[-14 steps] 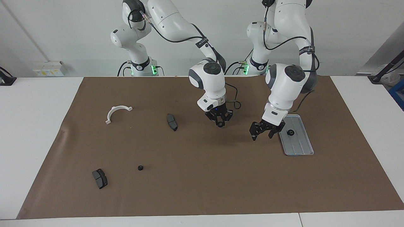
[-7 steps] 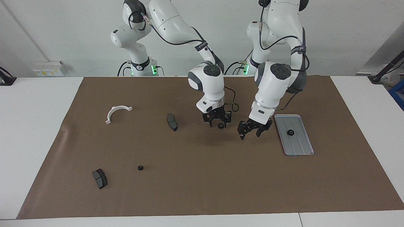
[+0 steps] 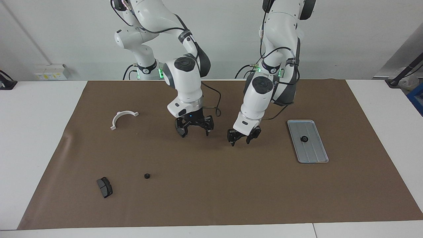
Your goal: Pick bearing gear from pile to tray
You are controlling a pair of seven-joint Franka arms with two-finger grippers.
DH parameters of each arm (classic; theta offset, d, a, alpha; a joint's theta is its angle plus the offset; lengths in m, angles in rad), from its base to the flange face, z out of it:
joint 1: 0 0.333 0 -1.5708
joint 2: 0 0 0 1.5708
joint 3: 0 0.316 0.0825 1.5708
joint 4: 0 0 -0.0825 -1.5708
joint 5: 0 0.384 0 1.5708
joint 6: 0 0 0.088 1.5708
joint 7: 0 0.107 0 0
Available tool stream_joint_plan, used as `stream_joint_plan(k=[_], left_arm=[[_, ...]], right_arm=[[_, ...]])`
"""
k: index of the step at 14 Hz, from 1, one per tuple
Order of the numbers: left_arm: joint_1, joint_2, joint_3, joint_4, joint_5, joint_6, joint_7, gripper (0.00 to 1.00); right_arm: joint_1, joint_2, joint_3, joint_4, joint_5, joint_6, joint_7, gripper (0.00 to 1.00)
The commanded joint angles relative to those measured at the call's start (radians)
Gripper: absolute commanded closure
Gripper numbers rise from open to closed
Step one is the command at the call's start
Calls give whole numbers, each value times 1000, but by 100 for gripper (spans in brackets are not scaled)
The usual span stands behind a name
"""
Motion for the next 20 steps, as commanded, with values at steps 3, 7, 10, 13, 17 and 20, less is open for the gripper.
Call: stream_joint_plan(k=[3, 7, 10, 13, 17, 20], left_arm=[[-69, -23, 16, -103, 64, 4, -11, 30], [-90, -41, 15, -152, 64, 4, -7, 34], [-92, -52, 12, -169, 64, -11, -4, 38], [-92, -57, 10, -169, 64, -43, -2, 44], [-101, -61, 9, -171, 63, -70, -2, 48], [-107, -66, 9, -186, 61, -60, -11, 50]], right_arm=[[-172, 34, 17, 24, 4, -24, -417, 0], [-278, 200, 27, 220, 26, -94, -577, 0], [-292, 322, 31, 349, 43, -107, -591, 0], [-341, 381, 64, 380, 53, -94, -610, 0], [-367, 384, 77, 368, 58, -101, -659, 0], [-370, 387, 77, 362, 60, -90, -660, 0]])
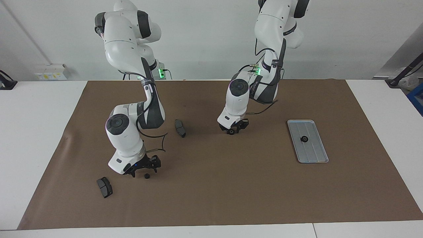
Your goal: Pick bearing gear from pile to tray
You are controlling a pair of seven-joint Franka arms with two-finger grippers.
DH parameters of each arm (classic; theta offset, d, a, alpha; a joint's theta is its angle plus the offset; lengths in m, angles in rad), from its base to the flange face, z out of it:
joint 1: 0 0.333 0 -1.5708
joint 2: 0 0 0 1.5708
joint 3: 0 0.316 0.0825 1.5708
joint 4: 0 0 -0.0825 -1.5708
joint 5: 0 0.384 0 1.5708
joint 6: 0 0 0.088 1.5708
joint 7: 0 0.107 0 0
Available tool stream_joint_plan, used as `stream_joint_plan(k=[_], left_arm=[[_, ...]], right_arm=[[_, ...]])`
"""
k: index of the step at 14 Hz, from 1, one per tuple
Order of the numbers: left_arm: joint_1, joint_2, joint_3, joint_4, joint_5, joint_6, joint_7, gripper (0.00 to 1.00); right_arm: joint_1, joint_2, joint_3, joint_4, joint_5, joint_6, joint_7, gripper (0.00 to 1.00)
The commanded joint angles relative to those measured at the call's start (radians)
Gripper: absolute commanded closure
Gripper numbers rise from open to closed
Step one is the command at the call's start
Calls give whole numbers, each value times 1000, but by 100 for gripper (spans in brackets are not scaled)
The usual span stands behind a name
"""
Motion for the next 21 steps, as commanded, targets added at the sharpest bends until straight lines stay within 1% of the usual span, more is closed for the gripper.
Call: stream_joint_plan(k=[1, 3, 5, 6, 7, 8, 9, 12, 13, 15, 17, 18, 19, 21], left_arm=[[-20, -37, 14, -46, 13, 0, -14, 51], [-22, -37, 12, -50, 13, 15, -17, 53], [-28, -37, 12, -52, 9, 18, -18, 58], [-28, -37, 12, -52, 7, 18, -17, 62], [-28, -37, 12, -52, 6, 18, -17, 67], [-26, -37, 12, -52, 4, 18, -17, 77], [-26, -37, 12, -51, 4, 17, -15, 80], [-10, -36, 14, -26, 4, 9, -14, 85], [6, -38, 21, -2, 3, 0, -12, 85], [99, -59, 18, 46, 4, -35, 0, 85], [217, -121, 14, 39, -8, -46, 53, 85], [272, -136, 14, 35, -28, -58, 114, 85], [321, -142, 15, 35, -45, -87, 193, 85], [416, -155, 20, 26, -46, -126, 376, 85]], right_arm=[[-21, 12, 21, 15, 22, -16, -36, 0], [-21, 16, 20, 13, 22, -9, -36, 9], [-19, 19, 20, 7, 22, -1, -36, 19], [-19, 19, 20, 3, 22, 5, -36, 28], [-19, 18, 20, -2, 22, 5, -36, 34], [-21, 18, 20, -11, 22, 8, -36, 46], [-21, 18, 20, -11, 22, 14, -36, 51], [-21, 18, 20, -22, 24, 45, -34, 51], [-21, 18, 21, -25, 27, 56, -31, 51], [-19, 18, 21, -37, 28, 65, -30, 51], [-19, 16, 21, -49, 28, 91, -28, 51], [-21, 16, 21, -49, 38, 93, -28, 51], [-21, 16, 21, -49, 76, 94, -30, 51], [-22, 16, 20, -49, 97, 96, -36, 51]])
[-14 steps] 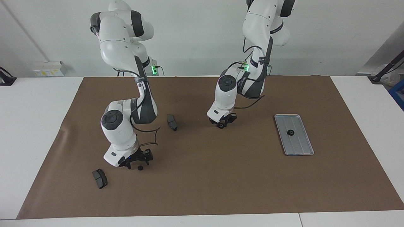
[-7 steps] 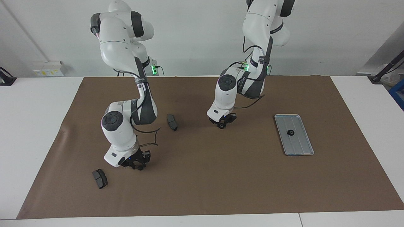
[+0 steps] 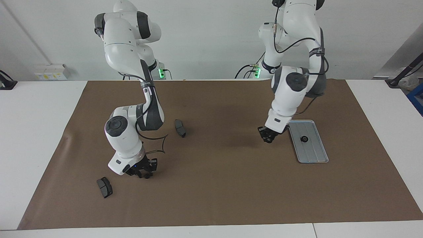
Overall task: Pick bearing gear from pile to tray
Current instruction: 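Lower the second bearing onto the tray and open the left gripper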
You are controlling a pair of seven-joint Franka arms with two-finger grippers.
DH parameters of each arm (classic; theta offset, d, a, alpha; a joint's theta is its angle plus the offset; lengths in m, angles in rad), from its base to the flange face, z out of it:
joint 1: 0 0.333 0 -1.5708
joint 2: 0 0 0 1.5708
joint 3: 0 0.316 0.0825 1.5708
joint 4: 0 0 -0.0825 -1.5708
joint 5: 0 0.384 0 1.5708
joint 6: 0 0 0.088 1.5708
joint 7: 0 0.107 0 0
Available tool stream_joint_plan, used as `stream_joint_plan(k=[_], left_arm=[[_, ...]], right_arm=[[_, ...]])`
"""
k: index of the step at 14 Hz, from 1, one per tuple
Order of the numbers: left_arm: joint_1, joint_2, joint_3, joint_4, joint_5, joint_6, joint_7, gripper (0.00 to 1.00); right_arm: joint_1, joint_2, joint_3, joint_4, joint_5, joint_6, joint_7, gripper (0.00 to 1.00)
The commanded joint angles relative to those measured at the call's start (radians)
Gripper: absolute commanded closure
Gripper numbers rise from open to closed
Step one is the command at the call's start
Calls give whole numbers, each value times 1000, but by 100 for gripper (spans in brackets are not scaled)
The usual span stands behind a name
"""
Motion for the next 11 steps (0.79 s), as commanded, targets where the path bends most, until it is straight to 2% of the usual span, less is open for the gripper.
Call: stream_joint_plan(k=[1, 5, 9, 10, 11], left_arm=[[118, -34, -9, -43, -20, -39, 221, 85], [249, -75, -6, -142, -20, -26, 485, 84], [323, -123, -6, -279, -20, 55, 662, 79], [329, -133, -6, -308, -20, 82, 679, 74], [329, -141, -6, -333, -20, 97, 680, 63]], right_arm=[[-12, 7, 18, -28, 46, 66, -35, 51], [-12, 7, 18, -39, 48, 90, -35, 51], [-12, 9, 18, -42, 49, 112, -35, 51], [-12, 7, 20, -48, 49, 119, -35, 51], [-12, 7, 20, -51, 49, 120, -35, 51]])
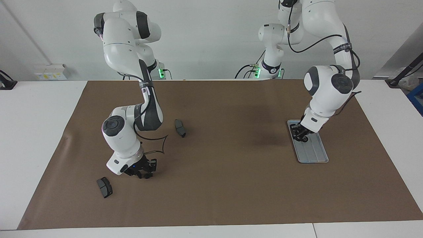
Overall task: Pick bearing gear from pile to tray
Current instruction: 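Lower the second bearing onto the tray and open the left gripper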
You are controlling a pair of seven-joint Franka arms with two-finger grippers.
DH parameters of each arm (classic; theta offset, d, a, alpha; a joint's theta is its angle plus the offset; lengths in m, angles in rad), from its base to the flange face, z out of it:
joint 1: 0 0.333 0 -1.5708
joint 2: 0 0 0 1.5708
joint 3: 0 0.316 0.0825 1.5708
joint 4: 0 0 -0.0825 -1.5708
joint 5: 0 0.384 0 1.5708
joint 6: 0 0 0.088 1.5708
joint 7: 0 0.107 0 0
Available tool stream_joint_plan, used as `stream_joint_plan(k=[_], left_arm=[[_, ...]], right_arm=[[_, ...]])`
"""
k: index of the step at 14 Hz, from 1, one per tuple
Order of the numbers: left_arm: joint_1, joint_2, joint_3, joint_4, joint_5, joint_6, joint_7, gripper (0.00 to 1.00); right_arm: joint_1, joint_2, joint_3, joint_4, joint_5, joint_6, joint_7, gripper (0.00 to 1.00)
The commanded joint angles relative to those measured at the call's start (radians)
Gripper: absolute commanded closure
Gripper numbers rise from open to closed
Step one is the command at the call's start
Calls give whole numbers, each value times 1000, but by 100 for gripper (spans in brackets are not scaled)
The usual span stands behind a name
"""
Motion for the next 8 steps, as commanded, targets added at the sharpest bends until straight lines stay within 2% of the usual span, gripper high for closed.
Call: stream_joint_plan(k=[1, 2, 3, 4, 5, 8], left_arm=[[10, -67, -9, -103, -10, 60, 33, 47], [10, -67, -9, -103, -10, 58, 33, 35], [5, -67, -9, -101, -10, 58, 33, 24], [1, -64, -9, -92, -10, 60, 32, 16], [-2, -56, -9, -73, -10, 60, 30, 10], [-24, -50, -18, 7, -10, 43, -17, 8]], right_arm=[[-11, 17, 19, -28, 36, 84, -35, 51], [-11, 17, 19, -30, 36, 84, -35, 55], [-11, 17, 19, -31, 36, 84, -35, 68], [-9, 17, 19, -31, 37, 84, -32, 88], [-9, 17, 18, -33, 42, 84, -26, 100], [-9, 15, 18, -33, 75, 76, -23, 100]])
